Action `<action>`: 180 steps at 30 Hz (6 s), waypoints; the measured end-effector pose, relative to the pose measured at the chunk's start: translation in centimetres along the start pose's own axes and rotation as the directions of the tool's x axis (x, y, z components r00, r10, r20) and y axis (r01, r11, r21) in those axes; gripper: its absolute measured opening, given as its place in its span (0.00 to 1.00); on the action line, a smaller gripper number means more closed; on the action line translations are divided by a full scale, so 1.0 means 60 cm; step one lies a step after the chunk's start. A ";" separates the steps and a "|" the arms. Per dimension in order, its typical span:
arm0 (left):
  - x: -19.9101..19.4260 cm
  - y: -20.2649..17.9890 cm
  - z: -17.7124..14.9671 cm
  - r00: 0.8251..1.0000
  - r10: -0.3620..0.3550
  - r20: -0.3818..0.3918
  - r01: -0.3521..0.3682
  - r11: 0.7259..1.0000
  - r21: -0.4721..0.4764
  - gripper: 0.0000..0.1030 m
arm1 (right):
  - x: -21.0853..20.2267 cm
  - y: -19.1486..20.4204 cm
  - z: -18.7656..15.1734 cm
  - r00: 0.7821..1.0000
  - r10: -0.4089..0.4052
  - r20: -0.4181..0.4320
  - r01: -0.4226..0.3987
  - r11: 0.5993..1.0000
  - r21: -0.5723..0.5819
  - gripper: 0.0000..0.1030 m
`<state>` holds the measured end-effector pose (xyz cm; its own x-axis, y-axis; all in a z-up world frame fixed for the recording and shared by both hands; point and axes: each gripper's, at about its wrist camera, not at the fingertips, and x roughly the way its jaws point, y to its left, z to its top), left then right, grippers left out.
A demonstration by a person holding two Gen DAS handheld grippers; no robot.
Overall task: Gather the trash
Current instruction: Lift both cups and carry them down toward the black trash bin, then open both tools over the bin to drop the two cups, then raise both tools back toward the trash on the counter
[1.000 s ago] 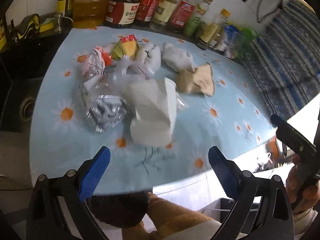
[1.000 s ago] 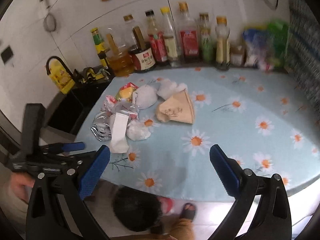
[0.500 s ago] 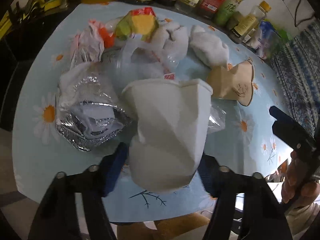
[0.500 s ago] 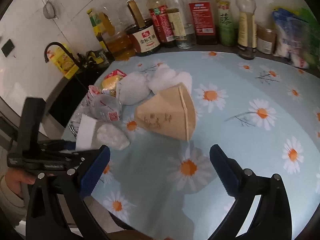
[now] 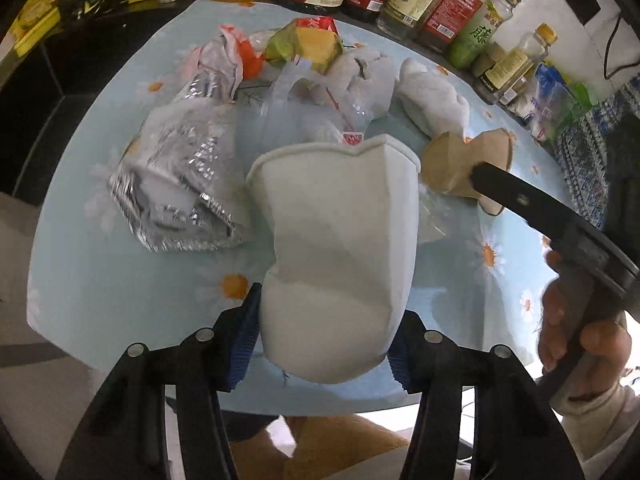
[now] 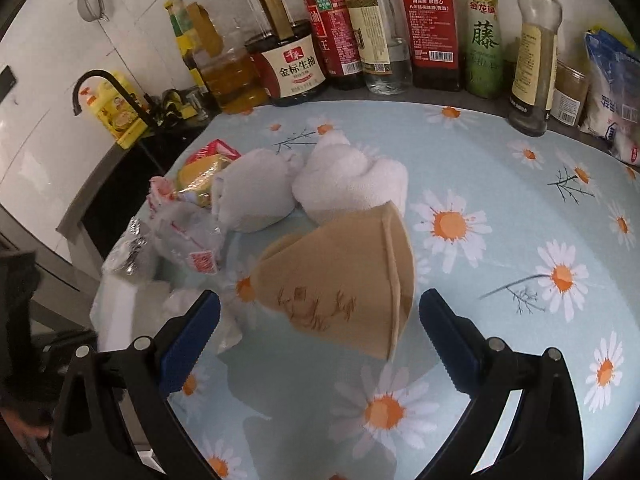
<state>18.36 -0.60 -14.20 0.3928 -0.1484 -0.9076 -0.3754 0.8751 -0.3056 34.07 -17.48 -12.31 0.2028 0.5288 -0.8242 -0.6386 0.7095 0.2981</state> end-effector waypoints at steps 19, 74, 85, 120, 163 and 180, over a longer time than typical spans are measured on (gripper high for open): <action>-0.033 -0.010 -0.030 1.000 0.001 0.029 0.001 0.999 -0.053 0.51 | 0.020 -0.005 0.010 0.999 -0.044 0.009 0.044 0.999 -0.002 0.75; -0.125 0.245 -0.179 0.936 -0.326 -0.130 0.351 0.878 0.325 0.51 | -0.064 0.310 -0.328 0.996 0.013 -0.084 0.040 0.798 0.602 0.75; -0.015 0.291 -0.254 0.920 -0.264 -0.289 0.341 0.904 0.258 0.51 | 0.034 0.285 -0.417 0.973 0.183 -0.142 -0.015 0.662 0.749 0.75; 0.294 0.344 -0.324 0.890 -0.049 -0.453 0.110 0.988 0.109 0.81 | 0.294 0.153 -0.600 0.907 0.410 -0.097 -0.075 0.385 0.920 0.95; -0.098 0.285 -0.205 0.960 -0.256 -0.112 0.278 0.914 0.295 0.81 | -0.063 0.290 -0.414 0.991 0.131 0.023 -0.116 0.762 0.637 0.95; -0.210 0.200 -0.105 0.960 -0.276 0.046 0.242 0.902 0.356 0.81 | -0.186 0.287 -0.277 0.978 0.014 0.209 -0.099 0.910 0.402 0.94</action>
<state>3.62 8.89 -8.24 0.5195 -0.3624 -0.7738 0.0555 0.9180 -0.3927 8.49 -18.90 -5.99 0.3448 0.6241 -0.7011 -0.3031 0.7810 0.5461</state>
